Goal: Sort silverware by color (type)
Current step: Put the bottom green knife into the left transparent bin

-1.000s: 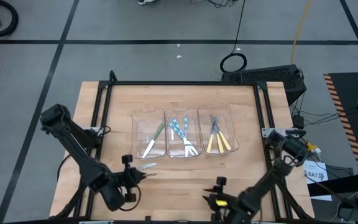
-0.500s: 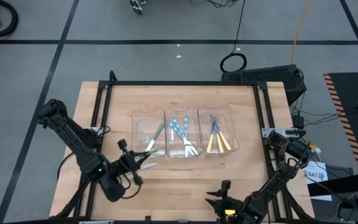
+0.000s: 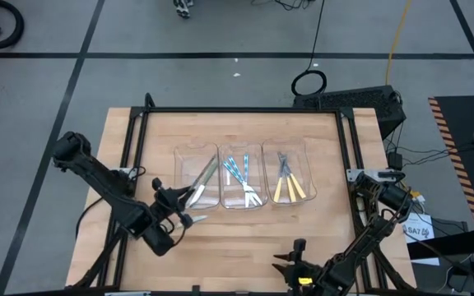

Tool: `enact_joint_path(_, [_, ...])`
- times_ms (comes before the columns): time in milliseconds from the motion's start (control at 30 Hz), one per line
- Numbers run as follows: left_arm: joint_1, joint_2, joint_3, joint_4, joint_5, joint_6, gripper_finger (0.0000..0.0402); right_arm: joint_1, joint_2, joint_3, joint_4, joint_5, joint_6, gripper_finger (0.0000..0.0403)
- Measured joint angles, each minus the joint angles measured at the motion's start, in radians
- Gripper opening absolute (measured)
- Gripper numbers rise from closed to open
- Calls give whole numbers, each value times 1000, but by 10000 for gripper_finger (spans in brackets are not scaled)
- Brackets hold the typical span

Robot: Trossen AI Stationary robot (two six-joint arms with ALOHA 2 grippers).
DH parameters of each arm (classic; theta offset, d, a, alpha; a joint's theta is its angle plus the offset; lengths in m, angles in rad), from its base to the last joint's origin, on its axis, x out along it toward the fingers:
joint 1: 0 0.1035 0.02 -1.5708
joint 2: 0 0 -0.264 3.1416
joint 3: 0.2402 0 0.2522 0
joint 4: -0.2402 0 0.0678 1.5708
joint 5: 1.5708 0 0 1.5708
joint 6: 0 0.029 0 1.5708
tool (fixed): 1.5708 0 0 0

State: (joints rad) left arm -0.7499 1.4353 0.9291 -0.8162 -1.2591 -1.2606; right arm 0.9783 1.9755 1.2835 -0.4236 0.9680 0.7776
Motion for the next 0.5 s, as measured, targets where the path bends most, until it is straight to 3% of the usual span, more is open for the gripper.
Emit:
enact_joint_path(200, [39,0,-62,1,147,-151,37,0,0,0,0,-1,3,122])
enact_joint_path(500, [120,0,-62,7,336,-229,51,0,0,0,0,-1,3,122])
